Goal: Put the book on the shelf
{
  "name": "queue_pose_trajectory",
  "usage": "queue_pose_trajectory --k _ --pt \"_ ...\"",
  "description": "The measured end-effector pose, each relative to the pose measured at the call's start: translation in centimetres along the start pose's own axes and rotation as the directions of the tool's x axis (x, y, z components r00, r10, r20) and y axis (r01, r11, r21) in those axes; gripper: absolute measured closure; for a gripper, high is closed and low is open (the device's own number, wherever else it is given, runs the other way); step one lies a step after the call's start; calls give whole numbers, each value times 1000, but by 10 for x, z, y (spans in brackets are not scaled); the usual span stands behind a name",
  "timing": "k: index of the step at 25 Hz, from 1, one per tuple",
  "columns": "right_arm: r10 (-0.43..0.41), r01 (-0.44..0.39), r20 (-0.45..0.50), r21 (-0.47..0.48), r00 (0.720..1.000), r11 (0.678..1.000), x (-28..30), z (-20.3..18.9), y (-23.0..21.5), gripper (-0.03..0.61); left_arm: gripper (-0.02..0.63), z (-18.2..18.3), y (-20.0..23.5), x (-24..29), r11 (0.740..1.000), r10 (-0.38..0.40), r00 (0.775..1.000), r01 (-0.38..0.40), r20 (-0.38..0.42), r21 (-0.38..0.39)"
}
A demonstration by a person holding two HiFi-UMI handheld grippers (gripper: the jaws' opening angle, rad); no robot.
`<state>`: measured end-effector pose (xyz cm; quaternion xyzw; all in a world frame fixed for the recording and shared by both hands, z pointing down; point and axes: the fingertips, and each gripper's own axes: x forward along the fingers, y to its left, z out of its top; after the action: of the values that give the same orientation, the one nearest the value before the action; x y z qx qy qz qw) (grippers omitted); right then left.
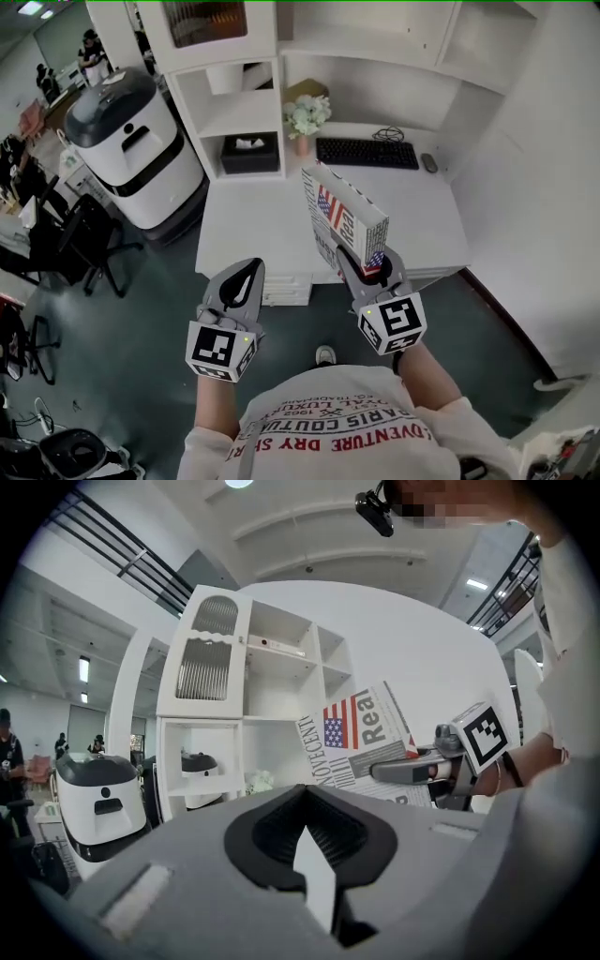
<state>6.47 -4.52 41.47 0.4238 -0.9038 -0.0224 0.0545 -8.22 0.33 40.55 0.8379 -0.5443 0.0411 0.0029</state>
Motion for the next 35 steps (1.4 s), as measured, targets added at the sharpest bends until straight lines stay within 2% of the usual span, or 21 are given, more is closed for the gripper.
queue_pose_trajectory --k 4,9,13,16,26,31,35 --pt "-6 6 11 5 1000 1000 30 0 -58 422 611 6 6 59 1000 21 1000 -21 8 -1" --pt "-30 30 13 -5 999 1000 59 6 -107 422 611 20 11 106 999 38 999 -39 32 19" --pt "-59 59 19 8 998 998 77 19 -127 422 611 43 20 126 998 28 997 -31 68 47" --pt "-78 79 40 -22 996 997 93 37 -135 422 611 58 32 143 998 5 995 -11 102 64" --pt "-141 160 175 -101 974 982 152 142 -147 422 611 110 78 178 990 -81 982 59 169 126" --pt "-171 223 275 -169 946 960 181 214 -149 422 611 122 104 184 988 -98 976 72 196 137" --pt "-215 287 320 -199 923 937 206 258 -157 422 611 133 117 190 984 -128 967 96 221 149"
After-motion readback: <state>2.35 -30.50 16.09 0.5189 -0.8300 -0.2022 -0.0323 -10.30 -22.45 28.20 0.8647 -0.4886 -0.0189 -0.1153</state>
